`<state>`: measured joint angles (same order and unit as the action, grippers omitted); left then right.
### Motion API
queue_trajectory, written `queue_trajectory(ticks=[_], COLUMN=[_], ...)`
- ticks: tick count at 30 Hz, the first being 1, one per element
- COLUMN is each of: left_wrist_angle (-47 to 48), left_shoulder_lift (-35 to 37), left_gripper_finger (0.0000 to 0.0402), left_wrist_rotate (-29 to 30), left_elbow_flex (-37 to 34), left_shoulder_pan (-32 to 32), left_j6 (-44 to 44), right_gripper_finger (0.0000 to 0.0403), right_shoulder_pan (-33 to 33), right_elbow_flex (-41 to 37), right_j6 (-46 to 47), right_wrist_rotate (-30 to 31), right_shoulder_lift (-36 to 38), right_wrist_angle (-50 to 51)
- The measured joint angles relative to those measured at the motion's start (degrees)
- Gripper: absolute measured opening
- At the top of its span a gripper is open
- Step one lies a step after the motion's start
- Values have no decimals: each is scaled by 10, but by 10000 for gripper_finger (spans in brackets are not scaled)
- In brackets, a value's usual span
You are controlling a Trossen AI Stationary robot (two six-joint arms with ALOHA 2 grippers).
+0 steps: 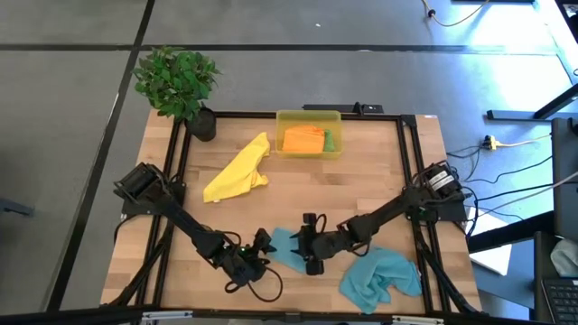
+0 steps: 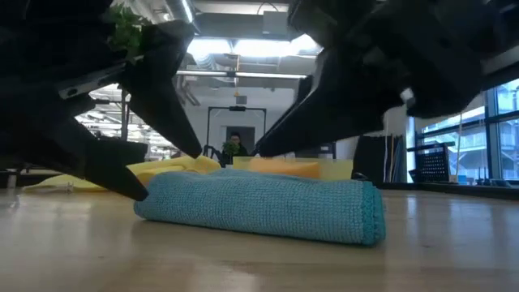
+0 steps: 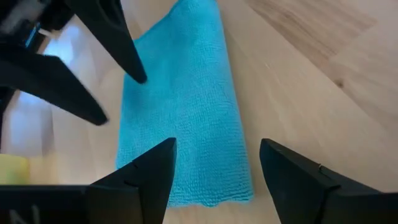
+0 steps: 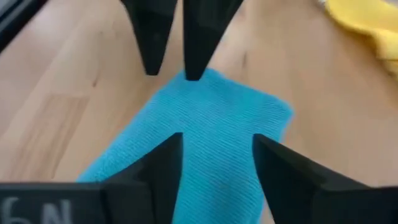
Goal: Fold microfiber towels
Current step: Stack the folded top blue microfiber cloth on the top of the orange microfiber cloth
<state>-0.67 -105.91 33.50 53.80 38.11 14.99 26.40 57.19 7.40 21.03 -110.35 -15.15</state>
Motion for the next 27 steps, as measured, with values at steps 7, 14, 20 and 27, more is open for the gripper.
queue_trajectory(ticks=[7, 14, 20, 27], left_wrist_angle=[-4, -17, -42, -54], left_shoulder_lift=[-3, -30, -50, -53], left_gripper_finger=[224, 224, 224, 224], left_wrist_rotate=[-1, -6, 19, 39], left_elbow_flex=[0, 1, 3, 2], left_shoulder_pan=[-2, -2, -1, 3], left_j6=[-9, -5, 18, 37], right_gripper_finger=[68, 7, 31, 23], right_shoulder_pan=[-34, -54, -68, -74], right_elbow_flex=[0, -1, -1, 1], right_j6=[14, 17, 46, 57], right_wrist_rotate=[-50, -52, -80, -84], right_shoulder_lift=[-26, -27, -51, -60], right_wrist_angle=[-8, 2, 1, -1])
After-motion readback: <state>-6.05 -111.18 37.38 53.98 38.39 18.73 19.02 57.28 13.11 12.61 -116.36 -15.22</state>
